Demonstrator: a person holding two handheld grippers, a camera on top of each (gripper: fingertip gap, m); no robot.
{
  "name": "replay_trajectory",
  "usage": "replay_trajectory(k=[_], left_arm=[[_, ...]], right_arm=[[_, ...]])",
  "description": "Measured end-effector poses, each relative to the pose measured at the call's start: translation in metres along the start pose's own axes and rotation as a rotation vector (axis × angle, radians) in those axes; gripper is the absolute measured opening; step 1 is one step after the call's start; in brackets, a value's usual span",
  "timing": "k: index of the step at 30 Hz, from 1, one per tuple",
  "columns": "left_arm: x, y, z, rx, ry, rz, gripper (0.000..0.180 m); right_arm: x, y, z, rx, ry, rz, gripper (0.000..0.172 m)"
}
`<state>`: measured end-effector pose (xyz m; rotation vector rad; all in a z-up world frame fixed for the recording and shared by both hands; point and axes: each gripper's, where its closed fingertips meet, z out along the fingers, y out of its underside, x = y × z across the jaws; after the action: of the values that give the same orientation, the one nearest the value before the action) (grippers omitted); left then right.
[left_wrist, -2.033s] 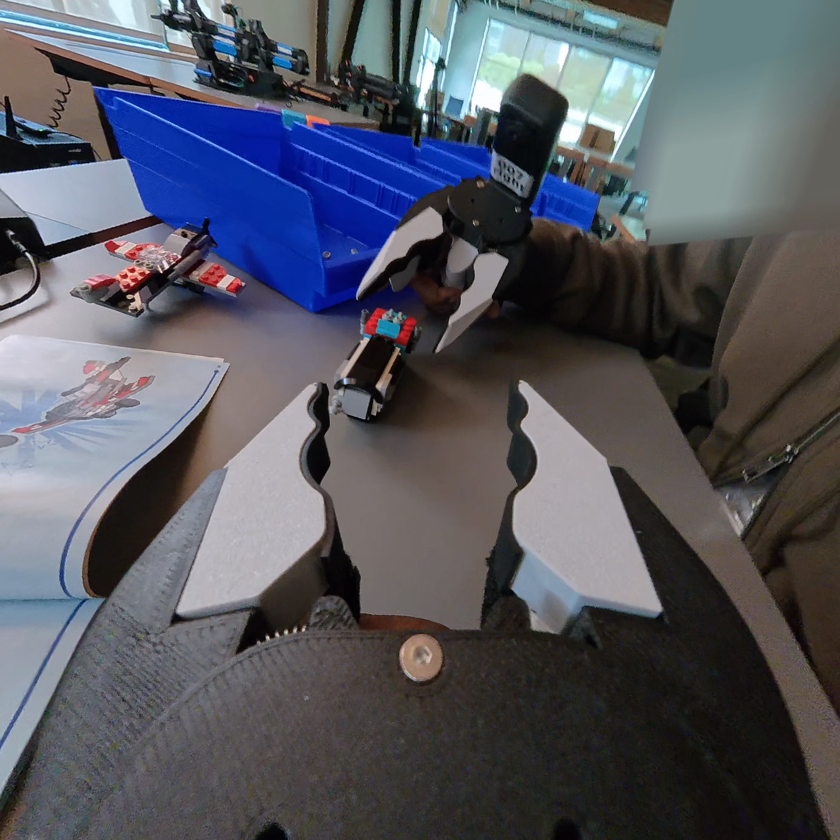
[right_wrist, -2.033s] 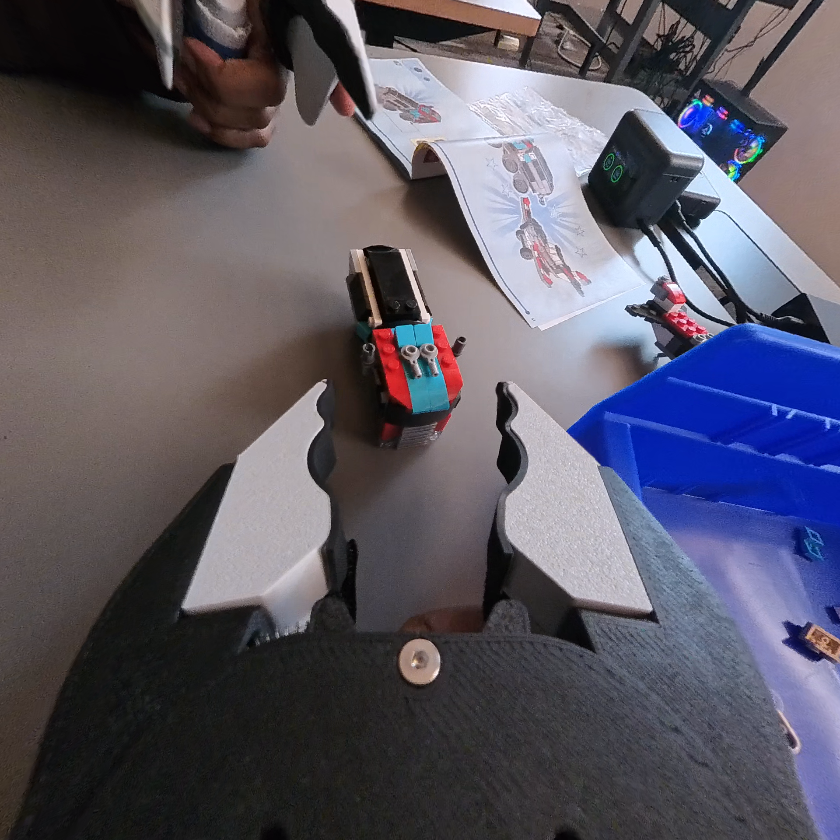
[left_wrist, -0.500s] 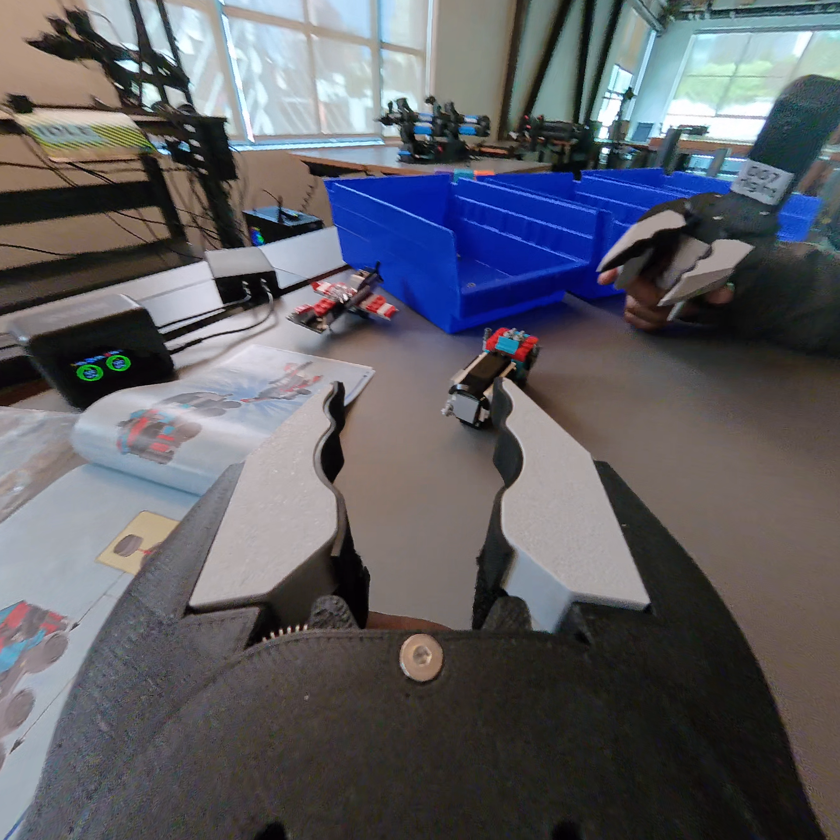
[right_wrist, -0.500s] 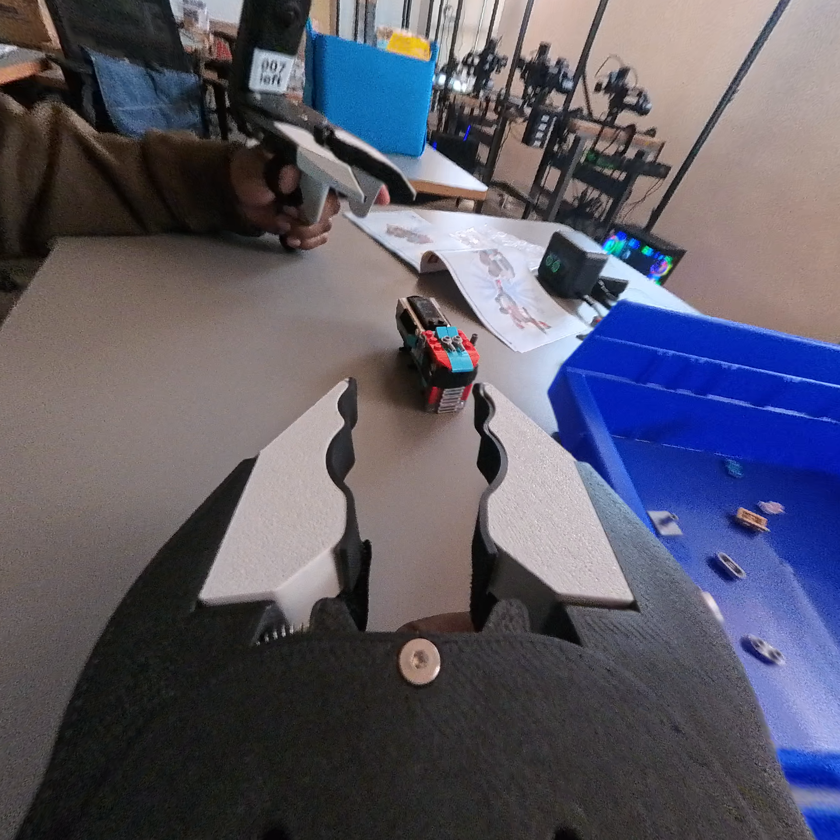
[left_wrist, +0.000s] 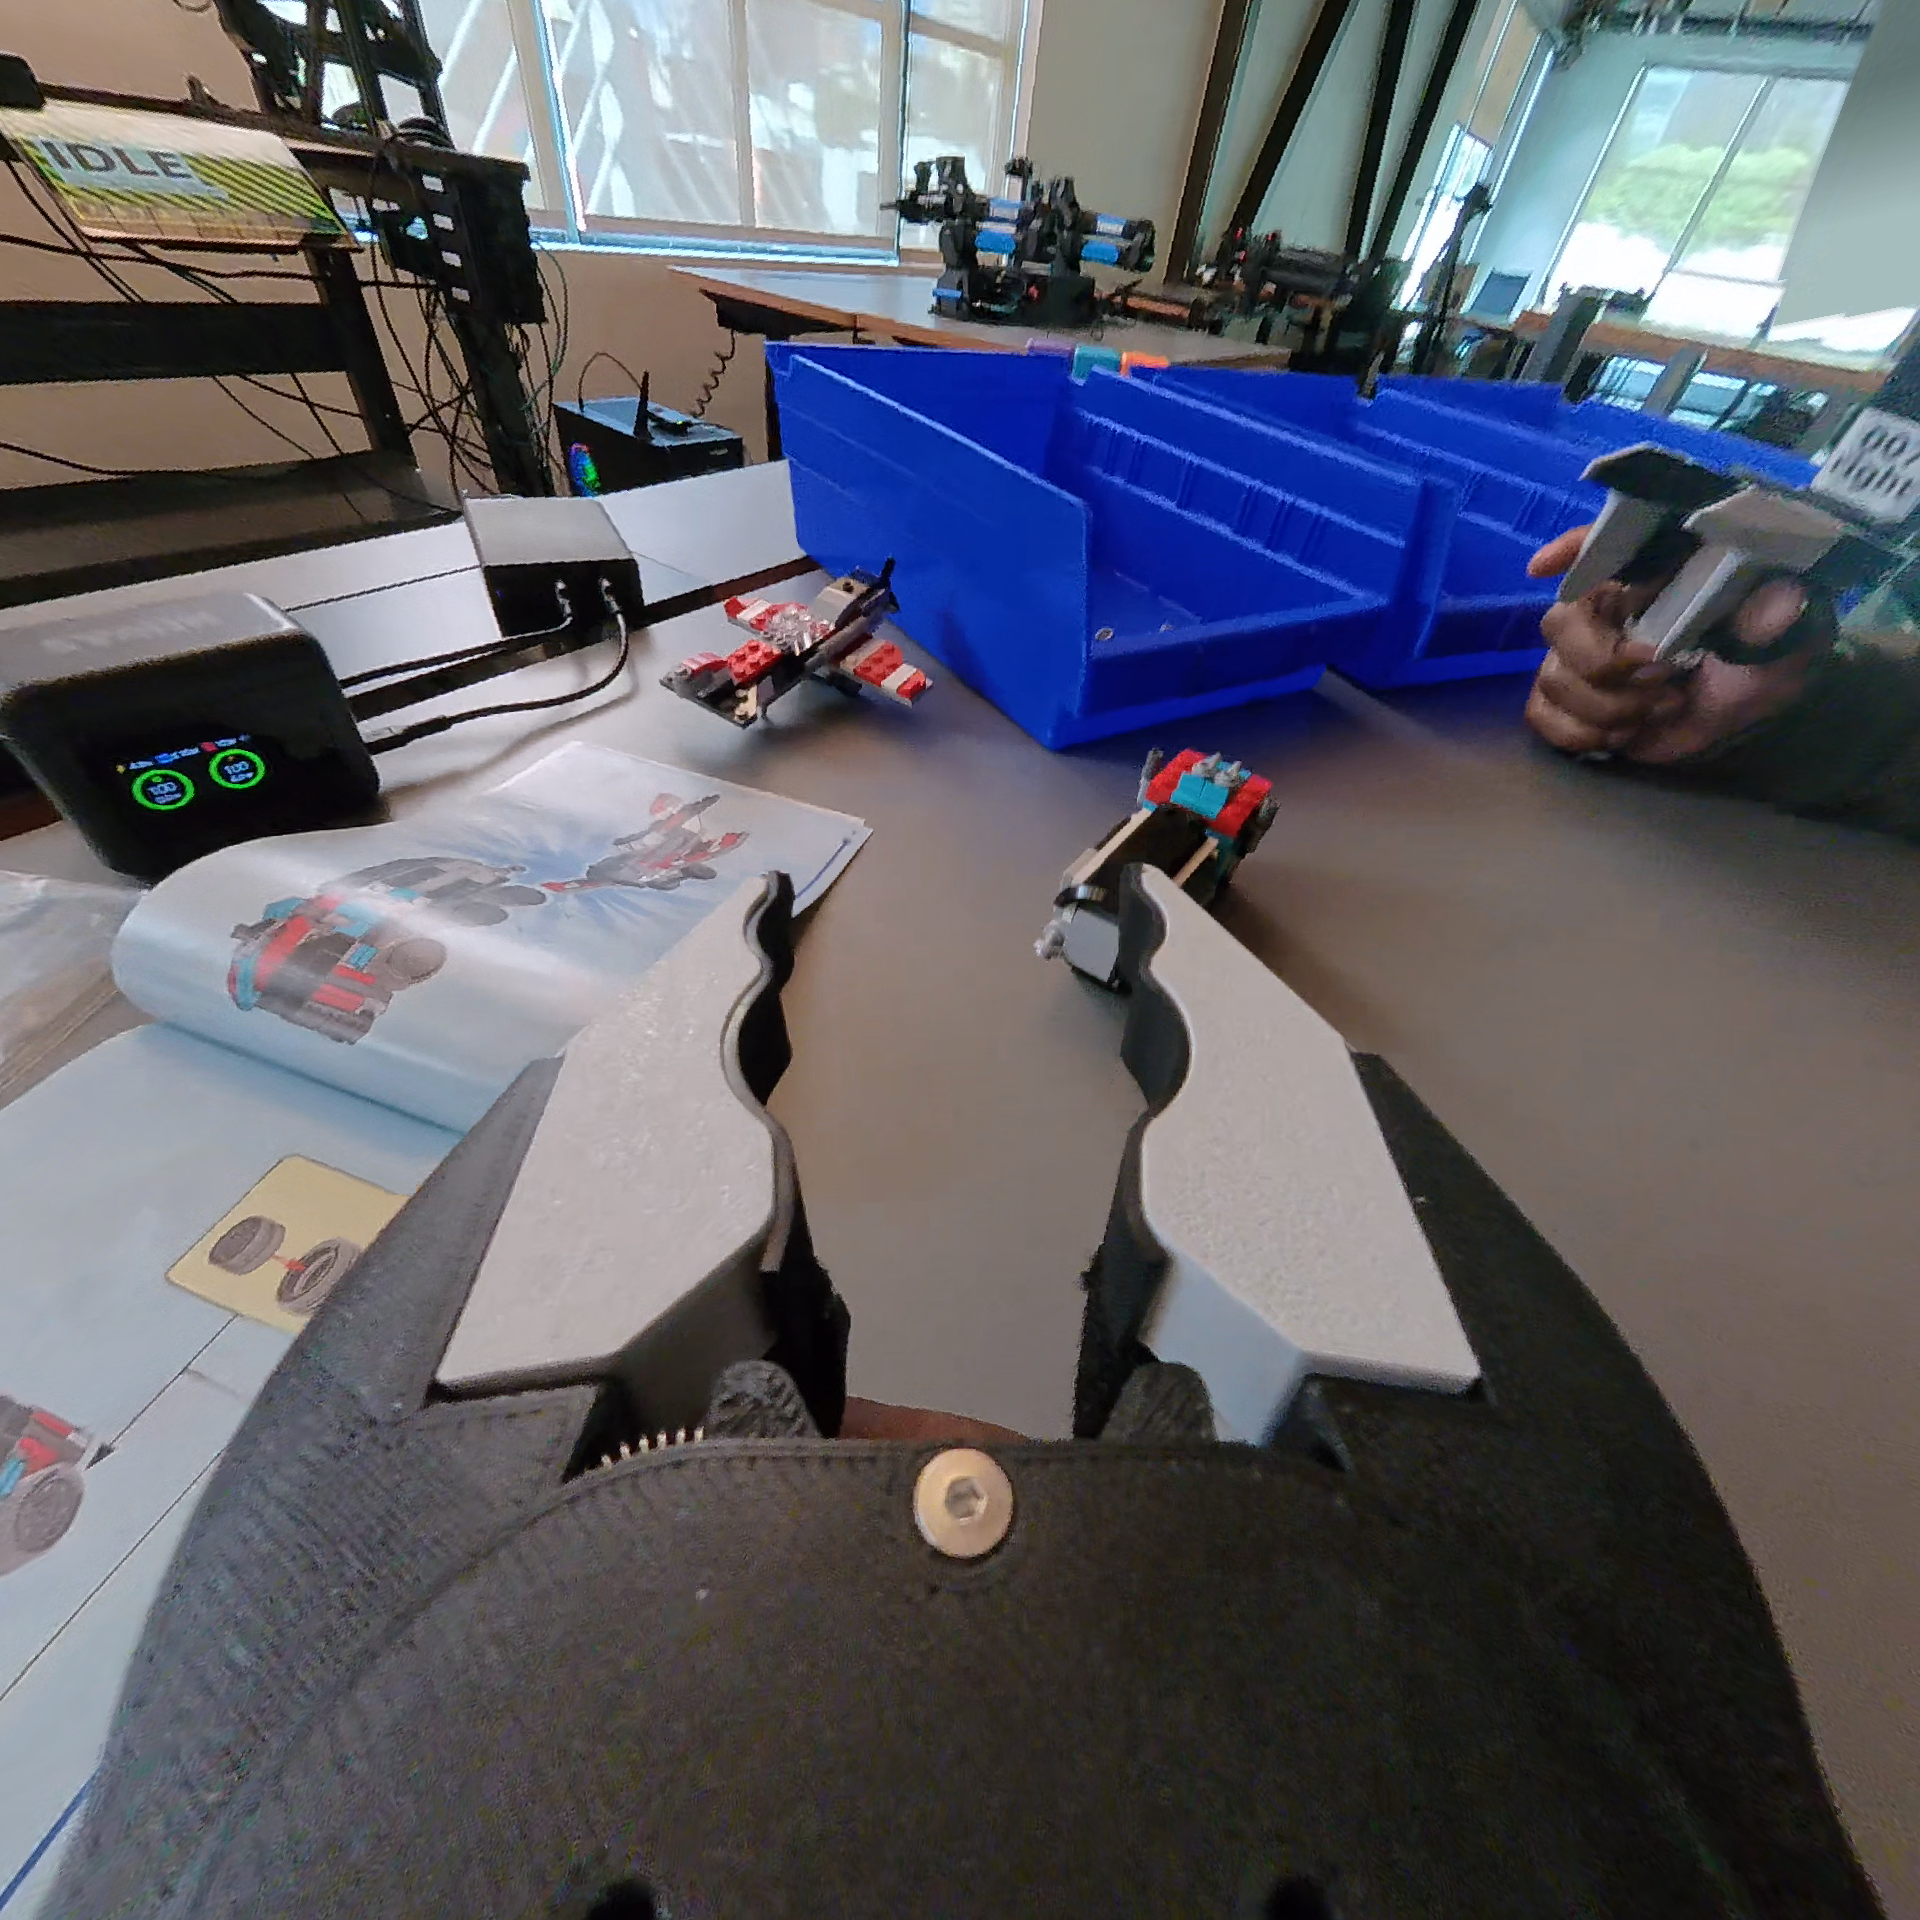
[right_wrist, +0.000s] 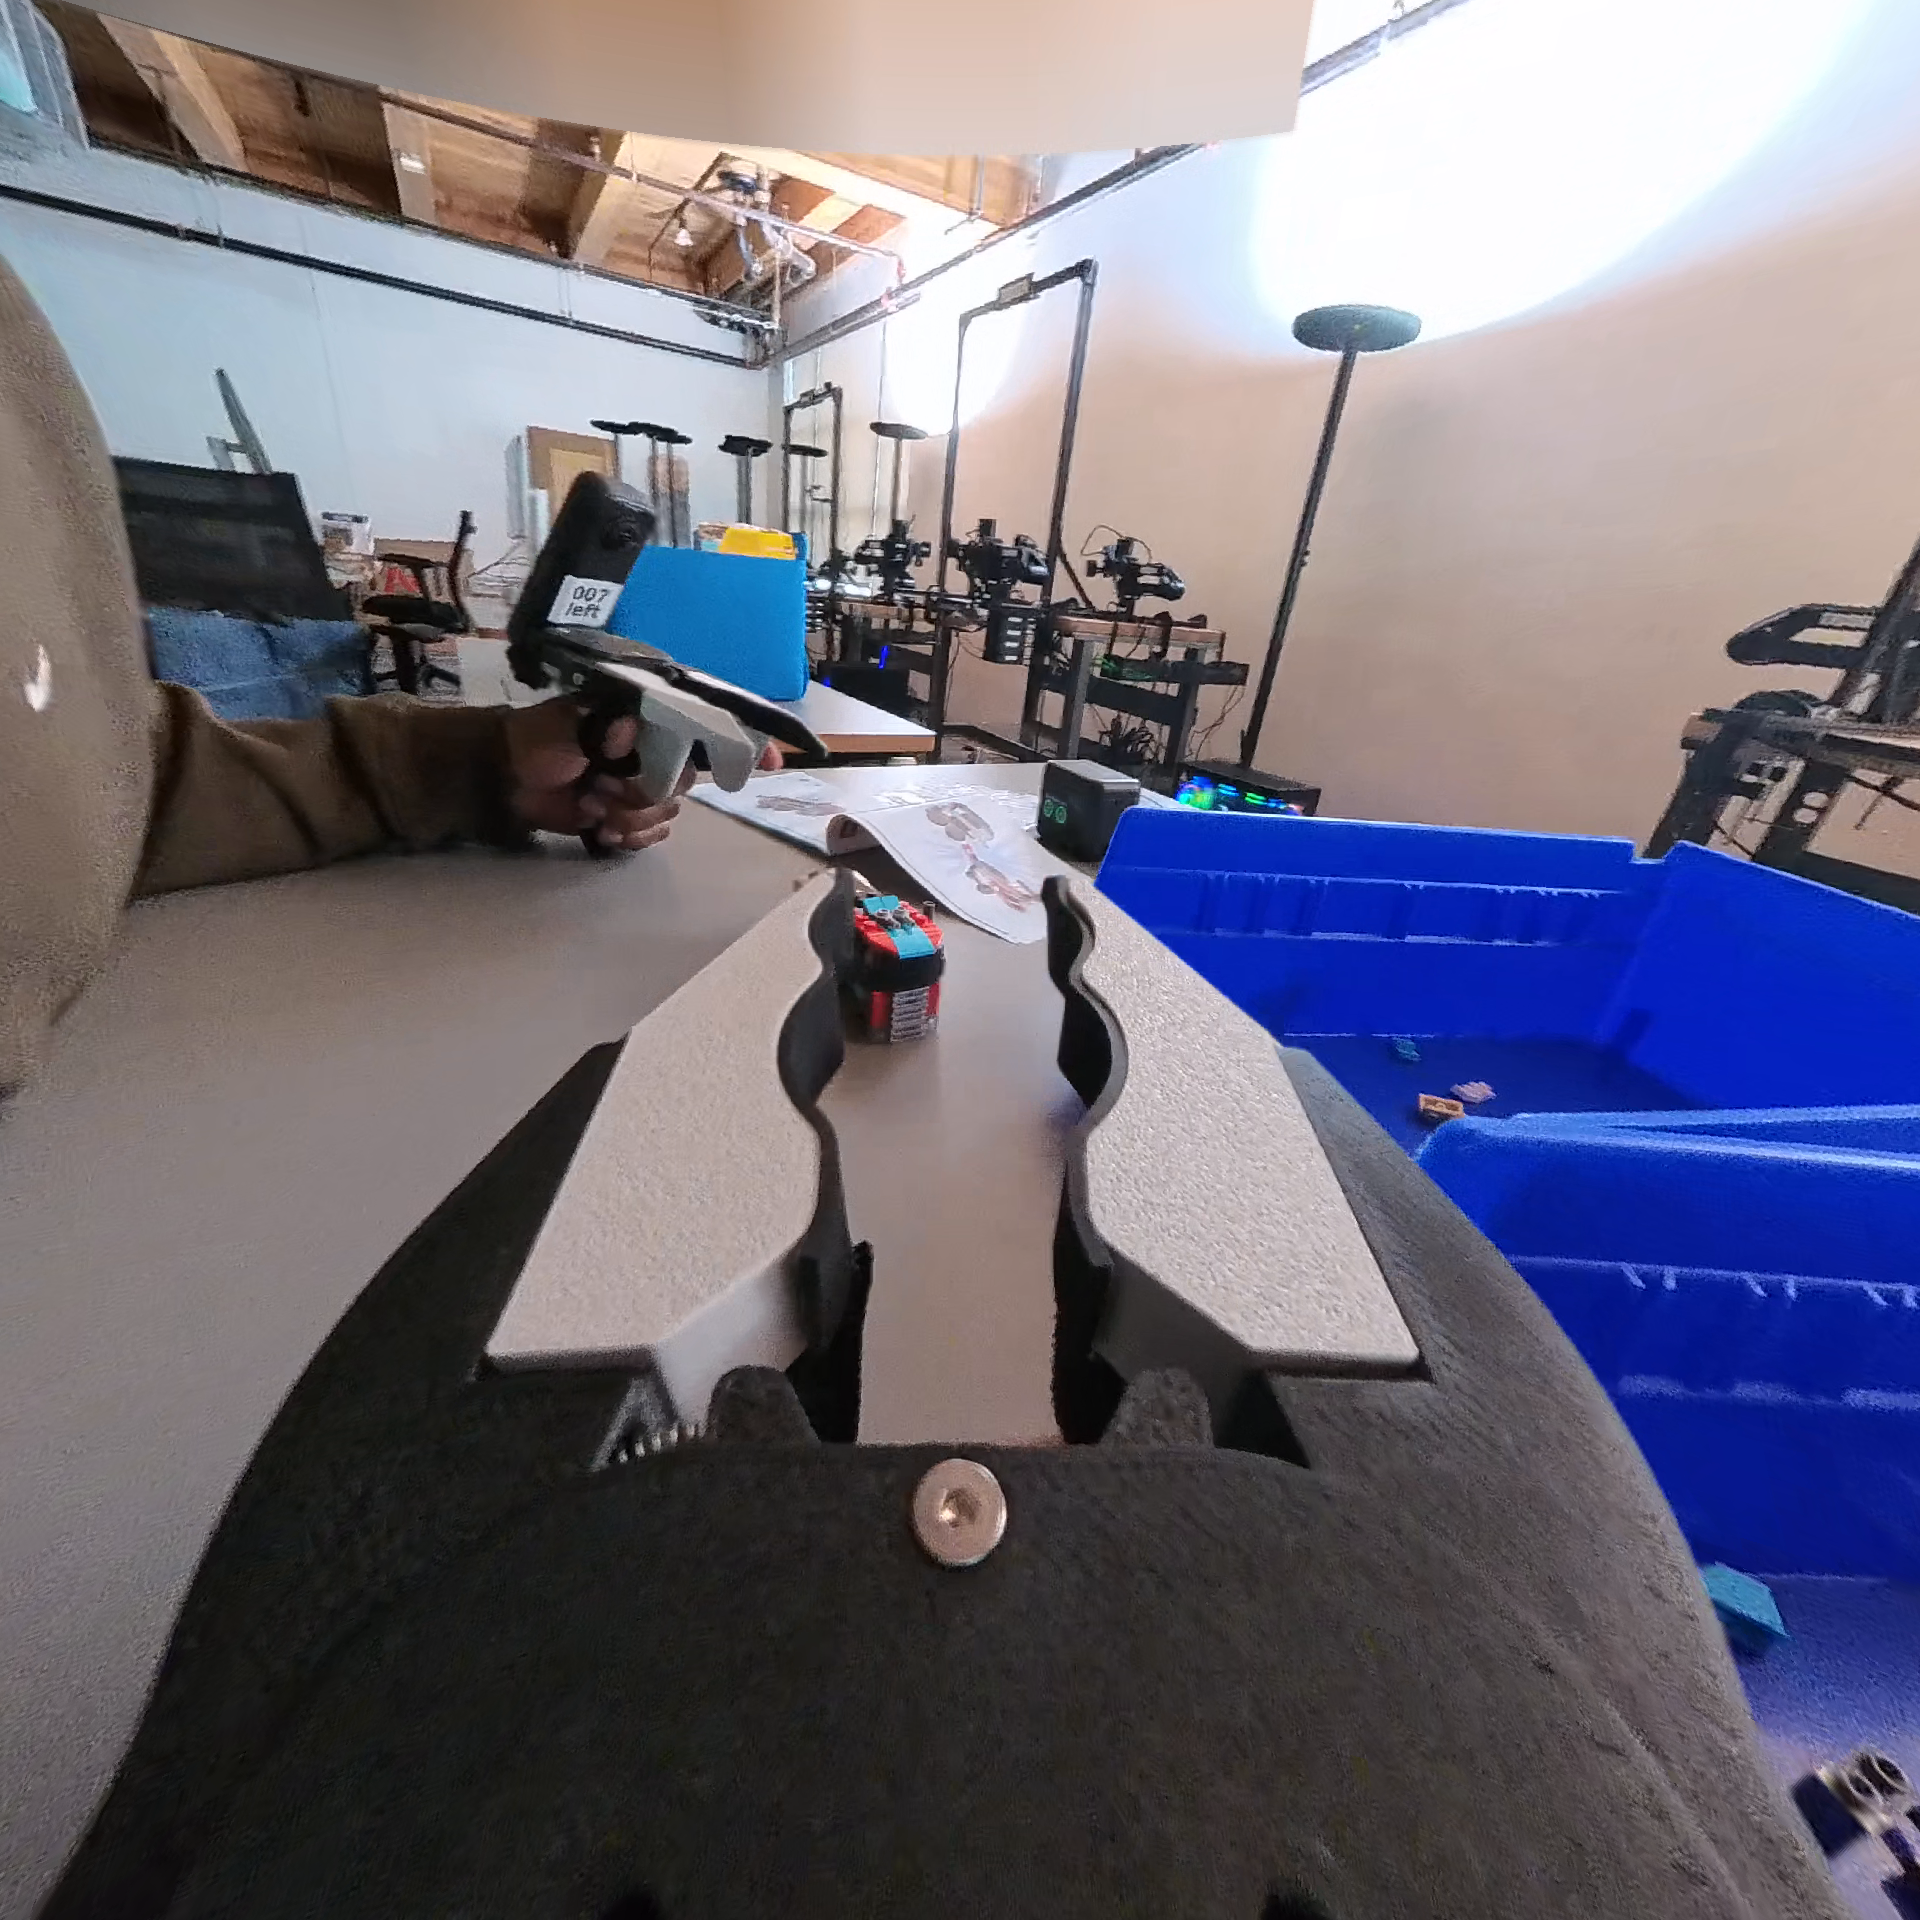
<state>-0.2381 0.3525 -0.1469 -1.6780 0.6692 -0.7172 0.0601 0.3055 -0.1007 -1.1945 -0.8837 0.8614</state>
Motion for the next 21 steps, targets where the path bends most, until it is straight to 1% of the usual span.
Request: replay_trajectory(k=[3, 7, 12, 15, 18, 21], left_arm=[[0.001, -0.001, 0.003, 0.002, 0.019, -0.017, 0.064], [0.008, 0.003, 0.004, -0.023, 0.004, 0.04, 0.063], [0.028, 0.018, 0.003, -0.111, 0.003, 0.131, 0.063], [0.034, 0.027, -0.004, -0.153, -0.005, 0.13, 0.064], [0.034, 0.029, -0.009, -0.155, -0.027, 0.123, 0.064], [0.032, 0.027, -0.014, -0.141, -0.05, 0.094, 0.063]], right_arm=[[0.006, -0.001, -0.004, 0.0, 0.064, -0.011, 0.037], [0.009, -0.001, -0.008, -0.011, 0.137, -0.022, 0.037], [0.017, -0.007, -0.021, 0.029, 0.239, 0.088, 0.038], [0.009, -0.01, -0.028, 0.039, 0.26, 0.122, 0.038], [0.001, -0.011, -0.034, 0.027, 0.277, 0.116, 0.038], [0.002, -0.011, -0.042, 0.02, 0.306, 0.128, 0.038]])
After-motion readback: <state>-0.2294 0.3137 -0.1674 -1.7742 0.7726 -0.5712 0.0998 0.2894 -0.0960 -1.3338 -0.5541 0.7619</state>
